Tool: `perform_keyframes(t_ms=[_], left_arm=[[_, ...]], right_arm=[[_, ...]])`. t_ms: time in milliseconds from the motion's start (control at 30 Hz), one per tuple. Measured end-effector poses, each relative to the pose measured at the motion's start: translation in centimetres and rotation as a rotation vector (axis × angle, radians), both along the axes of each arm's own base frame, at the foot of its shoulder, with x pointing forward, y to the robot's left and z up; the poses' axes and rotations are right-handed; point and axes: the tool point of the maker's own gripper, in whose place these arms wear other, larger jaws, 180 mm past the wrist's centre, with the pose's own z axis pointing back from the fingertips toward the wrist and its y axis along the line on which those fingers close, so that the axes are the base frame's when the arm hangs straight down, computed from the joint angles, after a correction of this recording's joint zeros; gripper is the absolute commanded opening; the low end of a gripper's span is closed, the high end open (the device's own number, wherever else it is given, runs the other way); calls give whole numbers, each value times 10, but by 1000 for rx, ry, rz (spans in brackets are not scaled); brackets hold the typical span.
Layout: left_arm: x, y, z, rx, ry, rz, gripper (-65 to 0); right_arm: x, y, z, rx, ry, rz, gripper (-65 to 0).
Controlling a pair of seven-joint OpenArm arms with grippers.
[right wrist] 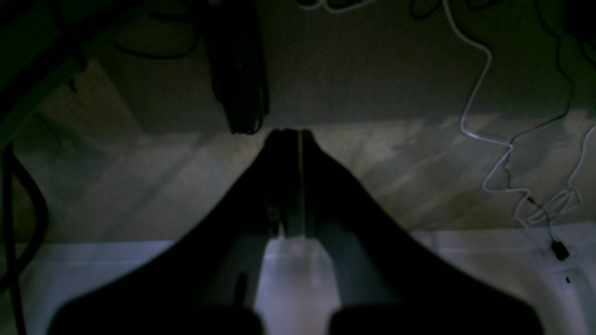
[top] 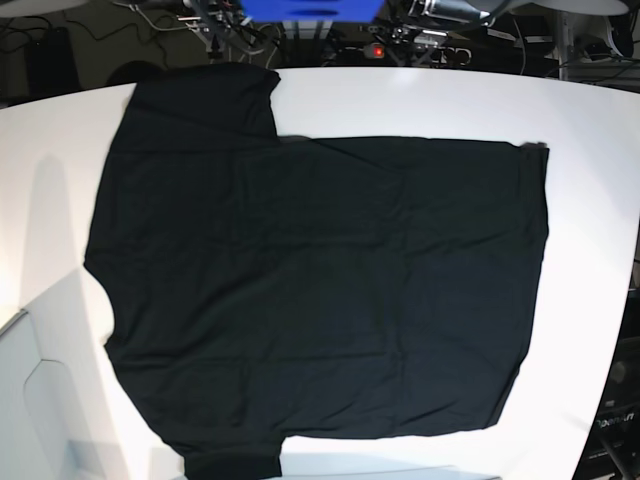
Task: Fold the T-shirt properly
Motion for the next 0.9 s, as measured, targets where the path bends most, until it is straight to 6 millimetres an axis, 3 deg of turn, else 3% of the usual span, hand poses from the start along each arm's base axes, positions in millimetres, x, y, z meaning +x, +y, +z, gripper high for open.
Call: perform_keyframes(t_ms=[233, 467, 600, 733, 900], left_arm=[[-4, -2, 0, -3, 5, 1, -650], [-23, 3, 1, -6, 1, 90, -650], [-11, 29, 9, 27, -89, 75, -650], [-7, 31, 21, 13, -171, 55, -650], [-35, 38, 42, 21, -204, 33, -650]], right_arm=[[-4, 0, 0, 0, 6, 0, -650], [-17, -3, 4, -8, -53, -6, -650], [-24, 8, 11, 7, -86, -20, -650], [-24, 17, 16, 19, -126, -24, -650], [-36, 15, 34, 13, -184, -30, -650]])
